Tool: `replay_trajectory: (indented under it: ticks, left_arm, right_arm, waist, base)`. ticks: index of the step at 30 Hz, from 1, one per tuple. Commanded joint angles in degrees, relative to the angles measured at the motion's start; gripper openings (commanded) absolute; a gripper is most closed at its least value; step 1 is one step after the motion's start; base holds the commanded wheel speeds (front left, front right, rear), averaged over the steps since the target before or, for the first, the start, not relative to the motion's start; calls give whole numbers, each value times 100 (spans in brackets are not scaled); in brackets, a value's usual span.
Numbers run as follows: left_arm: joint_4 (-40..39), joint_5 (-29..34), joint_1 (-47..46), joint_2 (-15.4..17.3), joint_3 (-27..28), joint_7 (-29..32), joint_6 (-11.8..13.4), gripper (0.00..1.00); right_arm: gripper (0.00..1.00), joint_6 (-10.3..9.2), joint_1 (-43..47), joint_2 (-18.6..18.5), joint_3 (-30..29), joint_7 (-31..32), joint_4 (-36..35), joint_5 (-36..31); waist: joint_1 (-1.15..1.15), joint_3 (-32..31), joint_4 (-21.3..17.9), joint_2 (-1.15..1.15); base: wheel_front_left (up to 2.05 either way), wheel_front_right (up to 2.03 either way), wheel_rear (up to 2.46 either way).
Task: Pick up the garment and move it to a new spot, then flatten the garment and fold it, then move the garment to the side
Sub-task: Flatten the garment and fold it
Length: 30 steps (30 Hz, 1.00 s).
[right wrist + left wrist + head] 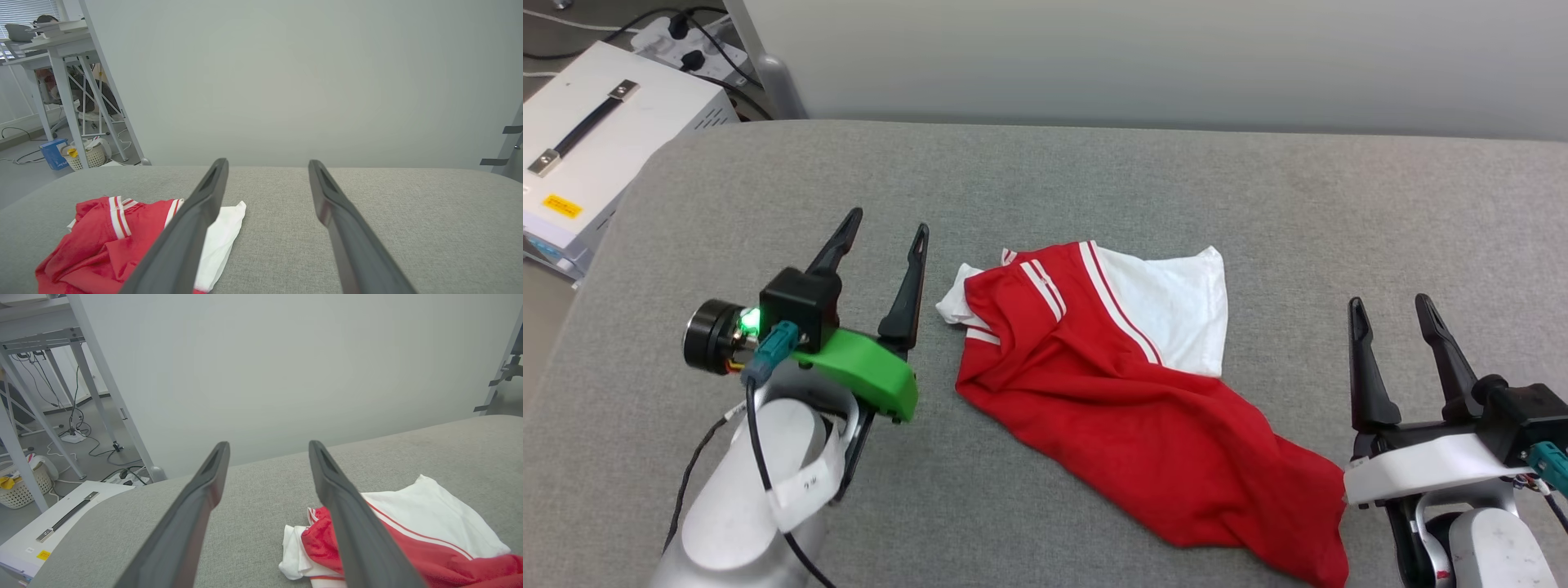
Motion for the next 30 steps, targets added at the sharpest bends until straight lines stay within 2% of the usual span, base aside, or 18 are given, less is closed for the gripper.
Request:
replay_trajectory:
  ticks: [1,4,10,13,20,23,30]
  left_arm:
    - [-119,52,240,50,8,-87,-10,100]
    - [-392,71,690,1,84,-170,114,100]
    - [-986,129,1670,-315,510,-194,393,100]
    - [-1147,54,2000,-528,760,-194,259,100]
    - [-1311,346,2154,-816,1108,-195,-155,100]
    - [-1320,496,2133,-917,1167,-196,-263,100]
    - [-1266,755,1962,-1136,1224,-196,-449,100]
  right_arm:
    - [100,-5,88,-12,-16,-26,-13,-16]
    - [100,-5,153,-12,-21,-26,-15,-16]
    - [100,-5,246,-12,3,-26,-33,10]
    - [100,-5,285,-12,-46,-26,-1,56]
    - [100,-5,269,-15,-32,100,312,-68]
    - [100,-5,26,-131,121,677,465,-194]
    - [100,-5,-1076,-605,524,3114,891,103]
  waist:
    - [0,-143,120,68]
    - [0,-215,141,68]
    - [0,-293,131,68]
    - [0,-314,153,68]
    - [0,-247,328,68]
    - [0,-110,417,68]
    - [0,355,704,68]
  base:
    - [0,0,0]
    - [0,0,0]
    - [0,0,0]
    - [0,0,0]
    - [0,0,0]
    - [0,0,0]
    - [0,0,0]
